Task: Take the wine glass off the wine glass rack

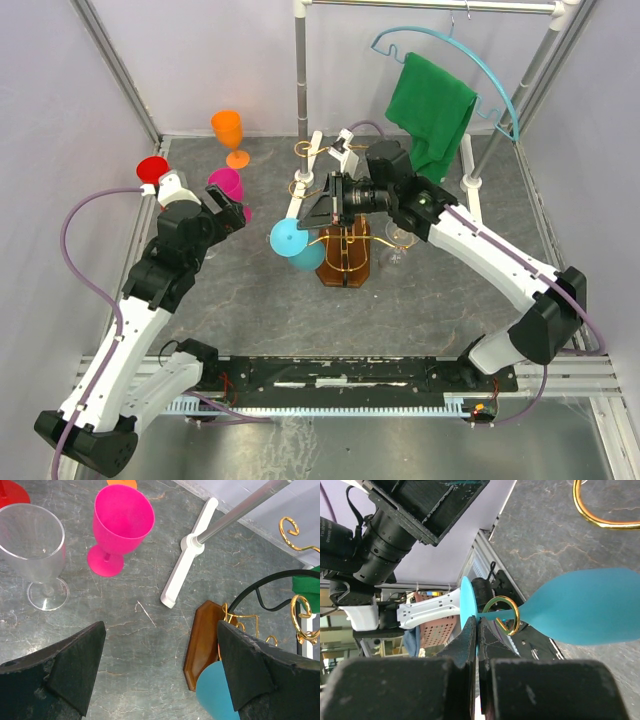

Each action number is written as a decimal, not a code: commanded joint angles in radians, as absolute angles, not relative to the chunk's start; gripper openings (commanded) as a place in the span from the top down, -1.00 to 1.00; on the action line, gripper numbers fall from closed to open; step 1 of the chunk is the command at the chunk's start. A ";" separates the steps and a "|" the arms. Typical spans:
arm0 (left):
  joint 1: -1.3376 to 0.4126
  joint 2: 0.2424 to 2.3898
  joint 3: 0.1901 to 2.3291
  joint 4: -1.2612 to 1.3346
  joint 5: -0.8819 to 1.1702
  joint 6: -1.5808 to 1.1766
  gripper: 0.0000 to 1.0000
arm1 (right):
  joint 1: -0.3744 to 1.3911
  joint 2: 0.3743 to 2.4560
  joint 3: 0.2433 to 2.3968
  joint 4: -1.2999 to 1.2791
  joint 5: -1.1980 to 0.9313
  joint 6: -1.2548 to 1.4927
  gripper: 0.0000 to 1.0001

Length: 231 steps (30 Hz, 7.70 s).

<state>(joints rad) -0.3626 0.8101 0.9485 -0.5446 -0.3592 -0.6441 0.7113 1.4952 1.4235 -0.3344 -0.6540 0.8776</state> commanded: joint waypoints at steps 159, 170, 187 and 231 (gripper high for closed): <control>-0.365 0.988 1.371 -0.510 0.459 -0.591 -0.81 | 1.225 1.272 1.667 -0.631 -0.272 -0.521 -0.55; -0.365 0.783 1.214 -0.517 0.261 -0.353 -0.81 | 1.225 1.117 1.546 -0.553 -0.133 -0.517 -0.90; -0.366 0.547 0.760 -0.361 -0.253 -0.207 -0.66 | 1.225 1.070 1.485 -0.528 -0.079 -0.518 -0.94; -0.718 0.876 0.375 0.382 -1.151 -0.148 -0.58 | 1.225 1.008 1.397 -0.528 -0.036 -0.545 -0.99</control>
<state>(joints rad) -0.7143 0.8413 0.4210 0.1246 -1.0451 -0.2546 1.2205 1.0283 1.4067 -0.5606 -0.0586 -0.5327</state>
